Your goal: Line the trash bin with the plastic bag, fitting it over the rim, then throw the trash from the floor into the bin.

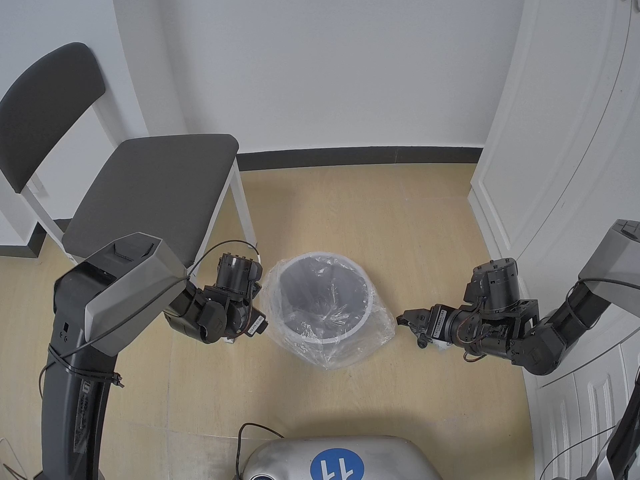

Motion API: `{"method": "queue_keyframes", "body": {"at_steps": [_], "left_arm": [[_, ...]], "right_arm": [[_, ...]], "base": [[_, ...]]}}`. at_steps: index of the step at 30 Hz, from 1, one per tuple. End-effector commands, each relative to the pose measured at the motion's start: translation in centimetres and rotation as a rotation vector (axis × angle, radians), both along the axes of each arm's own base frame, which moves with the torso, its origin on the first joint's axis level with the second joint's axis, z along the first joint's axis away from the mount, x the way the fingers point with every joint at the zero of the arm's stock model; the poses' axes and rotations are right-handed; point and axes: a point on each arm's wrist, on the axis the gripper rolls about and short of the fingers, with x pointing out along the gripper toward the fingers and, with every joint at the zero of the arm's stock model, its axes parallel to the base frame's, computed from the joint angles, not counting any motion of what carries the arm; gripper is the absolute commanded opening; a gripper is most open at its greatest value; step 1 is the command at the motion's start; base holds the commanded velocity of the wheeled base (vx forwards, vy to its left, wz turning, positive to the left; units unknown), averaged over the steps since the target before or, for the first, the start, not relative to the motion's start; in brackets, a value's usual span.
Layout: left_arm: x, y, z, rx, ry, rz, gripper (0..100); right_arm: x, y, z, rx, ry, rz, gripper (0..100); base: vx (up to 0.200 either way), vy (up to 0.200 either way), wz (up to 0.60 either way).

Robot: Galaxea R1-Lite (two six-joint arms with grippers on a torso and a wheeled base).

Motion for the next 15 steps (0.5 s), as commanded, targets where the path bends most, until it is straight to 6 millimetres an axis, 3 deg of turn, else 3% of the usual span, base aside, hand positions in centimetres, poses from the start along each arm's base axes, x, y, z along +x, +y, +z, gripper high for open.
{"method": "queue_keyframes", "body": {"at_steps": [1, 5, 8, 15], "left_arm": [[1.0, 1.2, -1.5, 0.001, 0.014, 0.033, 100], [1.2, 1.8, -1.2, -0.008, 0.005, 0.05, 100], [0.7, 1.7, 0.3, -0.013, -0.011, 0.043, 100], [-0.8, -1.4, 4.3, -0.041, -0.081, -0.033, 100]], "right_arm": [[-0.1, -0.1, 0.1, -0.008, -0.005, 0.004, 100], [-0.4, -0.2, 0.5, -0.006, -0.014, 0.005, 100], [-0.4, -0.3, 0.8, -0.003, -0.021, 0.004, 100], [-0.4, -0.4, 0.9, -0.003, -0.024, 0.003, 100]], "base": [[0.0, 0.0, 0.0], [0.0, 0.0, 0.0], [0.0, 0.0, 0.0], [0.0, 0.0, 0.0]]}}
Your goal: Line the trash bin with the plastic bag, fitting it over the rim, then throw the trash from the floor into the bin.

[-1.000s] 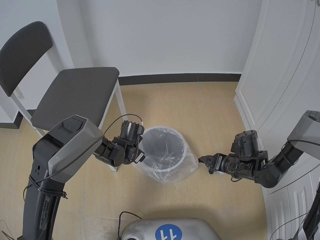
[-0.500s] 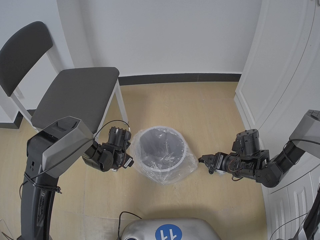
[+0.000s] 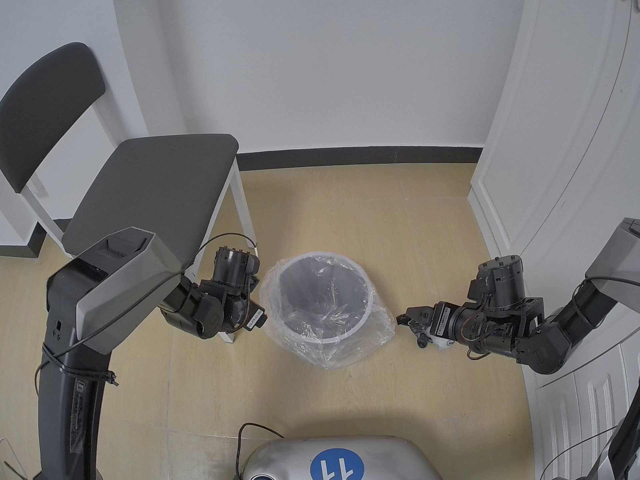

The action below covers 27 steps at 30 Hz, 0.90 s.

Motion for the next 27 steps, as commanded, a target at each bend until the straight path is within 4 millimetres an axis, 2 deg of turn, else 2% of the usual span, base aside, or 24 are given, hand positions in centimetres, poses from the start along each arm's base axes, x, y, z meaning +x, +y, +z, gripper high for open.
{"method": "queue_keyframes", "body": {"at_steps": [1, 5, 10, 12, 20, 25, 27], "left_arm": [[-1.3, -2.7, 4.1, -0.032, -0.078, -0.067, 100], [-1.9, -5.1, 4.5, -0.03, -0.095, -0.125, 100], [0.2, -6.2, 1.9, -0.017, -0.083, -0.128, 100], [0.7, -6.2, 1.4, -0.01, -0.066, -0.123, 100], [2.0, -5.6, 0.3, 0.004, -0.029, -0.102, 100], [2.8, -4.0, -0.5, 0.012, -0.013, -0.068, 100], [3.1, -2.7, -0.8, 0.015, -0.001, -0.041, 100]], "right_arm": [[-0.1, 0.0, 0.2, 0.002, -0.005, 0.0, 100], [-0.1, 0.0, 0.1, -0.009, -0.006, 0.007, 100], [-0.4, 0.1, -0.2, -0.018, 0.004, 0.015, 100], [-0.3, 0.1, -0.2, -0.018, 0.004, 0.015, 100], [-0.3, 0.0, -0.5, -0.022, 0.012, 0.016, 100], [-0.3, -0.1, -0.5, -0.023, 0.014, 0.013, 100], [-0.4, -0.1, -0.7, -0.022, 0.022, 0.019, 100]], "base": [[0.0, 0.0, 0.0], [0.0, 0.0, 0.0], [0.0, 0.0, 0.0], [0.0, 0.0, 0.0], [0.0, 0.0, 0.0], [0.0, 0.0, 0.0], [0.0, 0.0, 0.0]]}}
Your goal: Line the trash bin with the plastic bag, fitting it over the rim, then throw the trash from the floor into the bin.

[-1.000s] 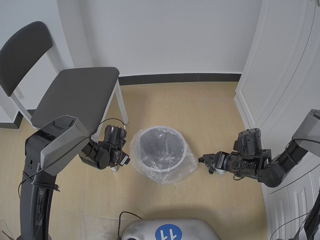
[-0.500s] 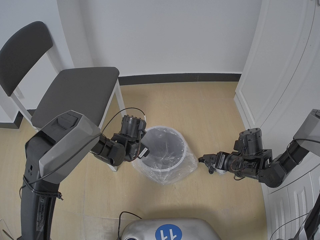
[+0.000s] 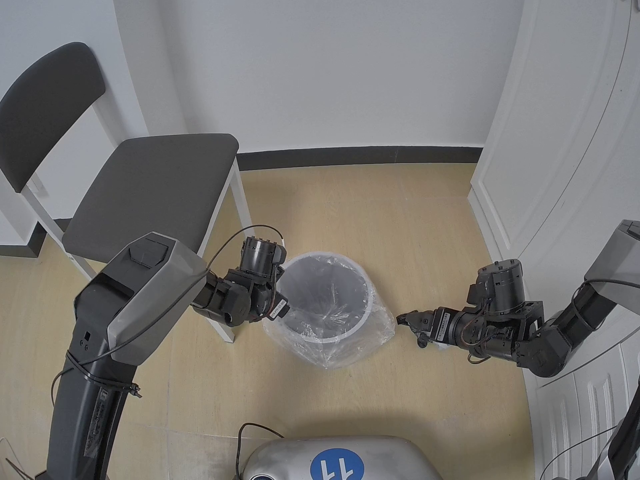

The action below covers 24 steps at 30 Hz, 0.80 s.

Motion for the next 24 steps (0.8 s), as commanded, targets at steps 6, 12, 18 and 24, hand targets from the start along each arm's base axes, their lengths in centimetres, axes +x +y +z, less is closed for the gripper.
{"method": "queue_keyframes", "body": {"at_steps": [6, 12, 18, 24], "left_arm": [[0.0, 3.1, -1.2, 0.009, 0.041, 0.064, 100], [-0.3, 3.9, -1.0, -0.002, 0.021, 0.077, 100], [0.1, 5.3, -2.1, 0.001, 0.033, 0.107, 100], [1.5, 5.9, -3.8, -0.062, 0.048, 0.057, 100]], "right_arm": [[-0.2, -0.1, -0.3, 0.008, -0.012, 0.008, 100], [-0.2, 0.0, -0.6, 0.002, -0.005, 0.009, 100], [-0.1, 0.0, -0.9, -0.017, -0.006, 0.016, 100], [-0.2, 0.0, -0.9, -0.018, -0.007, 0.015, 100]], "base": [[0.0, 0.0, 0.0], [0.0, 0.0, 0.0], [0.0, 0.0, 0.0], [0.0, 0.0, 0.0]]}}
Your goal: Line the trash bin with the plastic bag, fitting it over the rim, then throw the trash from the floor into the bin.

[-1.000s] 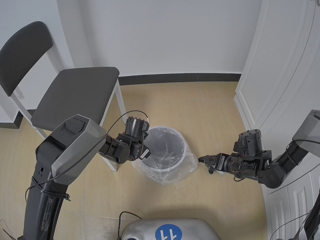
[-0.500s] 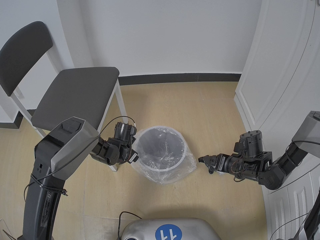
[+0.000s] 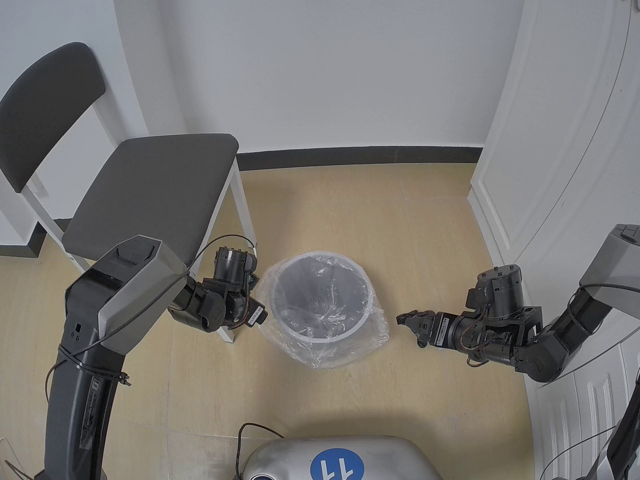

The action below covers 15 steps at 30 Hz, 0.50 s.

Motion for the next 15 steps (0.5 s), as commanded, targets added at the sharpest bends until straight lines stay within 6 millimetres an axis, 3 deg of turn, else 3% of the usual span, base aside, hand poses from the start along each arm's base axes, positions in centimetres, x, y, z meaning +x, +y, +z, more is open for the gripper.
{"method": "queue_keyframes", "body": {"at_steps": [1, 11, 15], "left_arm": [[1.3, 0.7, -1.8, -0.024, 0.005, -0.002, 100], [3.9, 0.1, -5.3, -0.048, -0.025, -0.013, 100], [4.9, 0.7, -6.3, -0.078, -0.018, -0.001, 100]], "right_arm": [[0.0, 0.0, -0.1, -0.003, 0.003, -0.001, 100], [0.2, 0.0, -0.6, -0.009, 0.015, -0.004, 100], [0.4, -0.1, -1.1, -0.014, 0.026, -0.01, 100]], "base": [[0.0, 0.0, 0.0], [0.0, 0.0, 0.0], [0.0, 0.0, 0.0]]}}
